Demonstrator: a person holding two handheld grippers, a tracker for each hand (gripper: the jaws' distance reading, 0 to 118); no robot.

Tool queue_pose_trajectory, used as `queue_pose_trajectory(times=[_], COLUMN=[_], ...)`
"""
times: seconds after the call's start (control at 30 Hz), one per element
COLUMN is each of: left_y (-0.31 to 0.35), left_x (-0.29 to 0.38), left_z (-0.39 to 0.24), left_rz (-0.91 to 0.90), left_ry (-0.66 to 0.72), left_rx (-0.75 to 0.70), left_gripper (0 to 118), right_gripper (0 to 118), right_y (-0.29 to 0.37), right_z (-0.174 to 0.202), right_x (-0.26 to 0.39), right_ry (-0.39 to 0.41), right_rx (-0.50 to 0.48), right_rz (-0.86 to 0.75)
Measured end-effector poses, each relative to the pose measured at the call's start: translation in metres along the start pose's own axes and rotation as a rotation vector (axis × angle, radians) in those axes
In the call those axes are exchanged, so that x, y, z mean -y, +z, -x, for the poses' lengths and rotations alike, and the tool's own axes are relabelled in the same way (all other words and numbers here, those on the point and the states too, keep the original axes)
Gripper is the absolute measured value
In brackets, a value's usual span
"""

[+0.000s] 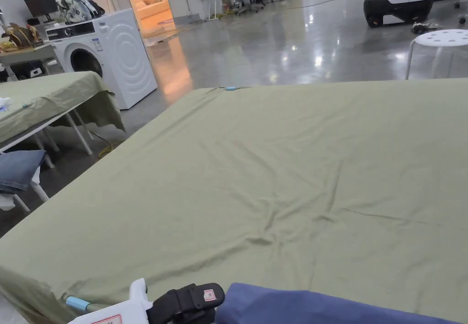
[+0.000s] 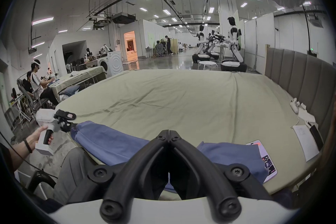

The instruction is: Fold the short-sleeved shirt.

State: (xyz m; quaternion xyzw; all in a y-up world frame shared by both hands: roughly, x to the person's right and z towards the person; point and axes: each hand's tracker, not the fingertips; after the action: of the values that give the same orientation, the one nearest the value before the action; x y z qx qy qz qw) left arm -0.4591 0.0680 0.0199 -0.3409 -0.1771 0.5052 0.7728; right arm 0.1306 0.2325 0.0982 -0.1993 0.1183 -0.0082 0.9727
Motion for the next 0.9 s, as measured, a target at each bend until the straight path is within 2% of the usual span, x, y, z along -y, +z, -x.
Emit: queue_pose_trajectory(times=[0.07, 0.13, 0.2, 0.3, 0.33, 0.37, 0.4, 0.53, 0.63, 0.73, 0.9], left_y=[-0.017, -0.027, -0.032, -0.045, -0.048, -0.050, -0.052, -0.053, -0.038, -0.010, 0.040], left_x=[0.006, 0.009, 0.013, 0.014, 0.016, 0.018, 0.021, 0.026, 0.011, -0.005, -0.058], left_z=[0.009, 0.005, -0.010, -0.031, -0.038, -0.042, -0.044, -0.048, -0.058, -0.088, -0.148], left_rz=[0.013, 0.016, 0.045, 0.128, 0.156, 0.143, 0.131, 0.098, 0.069, 0.037, -0.117], left_ry=[0.002, 0.040, 0.065, -0.057, -0.053, -0.026, -0.023, -0.024, -0.181, -0.159, -0.363], left_rx=[0.024, 0.165, 0.137, 0.069, 0.040, 0.031, 0.026, -0.025, -0.085, -0.068, -0.270], left_gripper=[61, 61, 60, 54, 44, 26, 13, 11, 10, 10, 10], right_gripper=[0, 0, 0, 0, 0, 0, 0, 0, 0, 0, 0], right_y=[-0.001, -0.002, -0.003, -0.005, -0.005, -0.005, -0.004, -0.003, 0.000, 0.002, 0.005], right_z=[0.002, 0.004, 0.005, 0.008, 0.009, 0.010, 0.011, 0.012, 0.010, 0.002, -0.012], right_x=[0.001, 0.001, 0.002, 0.002, 0.002, 0.002, 0.003, 0.004, 0.005, 0.005, 0.008], right_ry=[0.008, 0.027, 0.032, 0.027, 0.028, 0.032, 0.036, 0.047, 0.055, 0.040, -0.020], right_rx=[0.003, 0.014, 0.013, 0.004, 0.005, 0.005, 0.003, 0.002, 0.010, 0.009, 0.005], right_rz=[0.013, 0.026, 0.034, 0.041, 0.043, 0.044, 0.045, 0.053, 0.058, 0.054, 0.044])
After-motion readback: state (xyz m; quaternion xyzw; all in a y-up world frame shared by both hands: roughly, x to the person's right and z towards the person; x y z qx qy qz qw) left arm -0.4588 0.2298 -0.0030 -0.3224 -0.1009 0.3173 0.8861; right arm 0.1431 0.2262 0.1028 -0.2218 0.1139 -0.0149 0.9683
